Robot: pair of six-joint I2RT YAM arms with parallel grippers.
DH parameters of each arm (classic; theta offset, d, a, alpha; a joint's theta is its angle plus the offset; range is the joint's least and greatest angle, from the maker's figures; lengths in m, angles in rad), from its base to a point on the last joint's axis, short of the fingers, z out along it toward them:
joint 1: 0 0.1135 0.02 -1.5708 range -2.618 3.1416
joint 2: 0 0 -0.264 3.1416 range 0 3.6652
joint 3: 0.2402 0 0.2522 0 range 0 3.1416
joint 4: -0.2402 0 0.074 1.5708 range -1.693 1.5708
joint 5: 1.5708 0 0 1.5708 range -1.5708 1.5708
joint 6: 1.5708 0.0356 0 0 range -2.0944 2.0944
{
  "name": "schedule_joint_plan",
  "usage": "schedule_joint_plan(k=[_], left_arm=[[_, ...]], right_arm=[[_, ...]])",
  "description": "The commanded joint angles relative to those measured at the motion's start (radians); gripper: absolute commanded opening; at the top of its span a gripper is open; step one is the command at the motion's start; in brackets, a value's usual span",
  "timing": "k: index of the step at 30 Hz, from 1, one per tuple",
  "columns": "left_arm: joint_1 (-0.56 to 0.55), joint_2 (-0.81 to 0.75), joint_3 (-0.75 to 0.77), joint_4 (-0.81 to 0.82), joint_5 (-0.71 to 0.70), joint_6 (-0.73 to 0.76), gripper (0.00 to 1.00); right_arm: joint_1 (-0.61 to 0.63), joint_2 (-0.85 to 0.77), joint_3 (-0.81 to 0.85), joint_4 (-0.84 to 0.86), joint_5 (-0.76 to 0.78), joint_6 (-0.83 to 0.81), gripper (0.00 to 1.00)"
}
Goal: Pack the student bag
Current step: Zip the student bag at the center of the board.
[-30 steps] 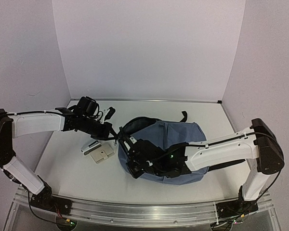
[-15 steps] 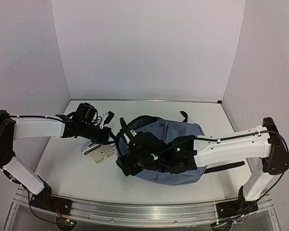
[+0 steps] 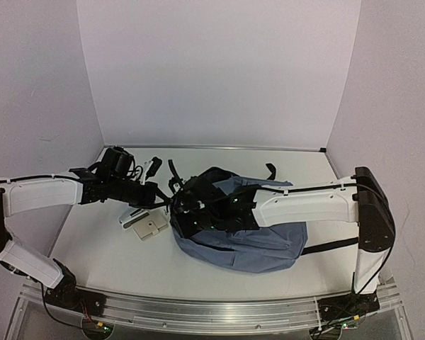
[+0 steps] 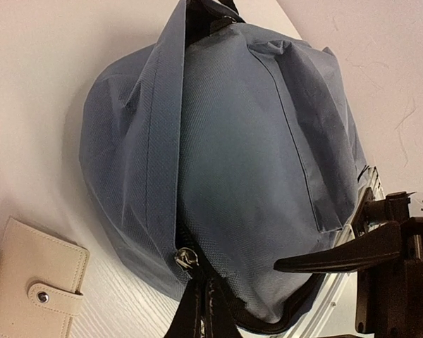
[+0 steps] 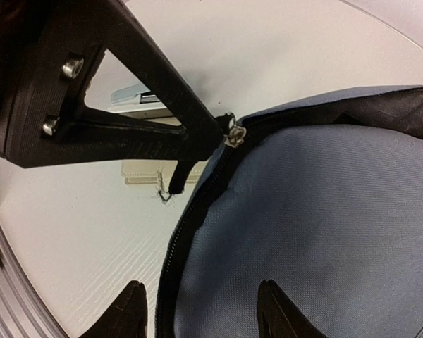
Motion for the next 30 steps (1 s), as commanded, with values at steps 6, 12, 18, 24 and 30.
schedule_joint_plan(k=[6, 12, 18, 24, 30], left_arm=[[-0.004, -0.063, 0.003, -0.005, 0.002, 0.011, 0.0], [-0.005, -0.062, 0.017, -0.048, -0.077, 0.031, 0.0], [0.007, -0.039, 0.061, -0.09, -0.235, 0.034, 0.0], [0.035, -0.019, 0.082, -0.065, -0.275, 0.04, 0.0], [0.037, 0.024, 0.113, -0.032, -0.262, 0.076, 0.0]], right_arm=[[-0.019, 0.094, 0.113, 0.035, -0.016, -0.027, 0.29], [-0.018, 0.069, 0.111, 0.036, -0.033, -0.033, 0.0], [0.016, -0.04, -0.019, 0.038, -0.084, -0.053, 0.0], [0.08, -0.131, -0.143, 0.038, -0.155, -0.031, 0.0], [0.12, -0.18, -0.189, 0.038, -0.253, -0.003, 0.0]])
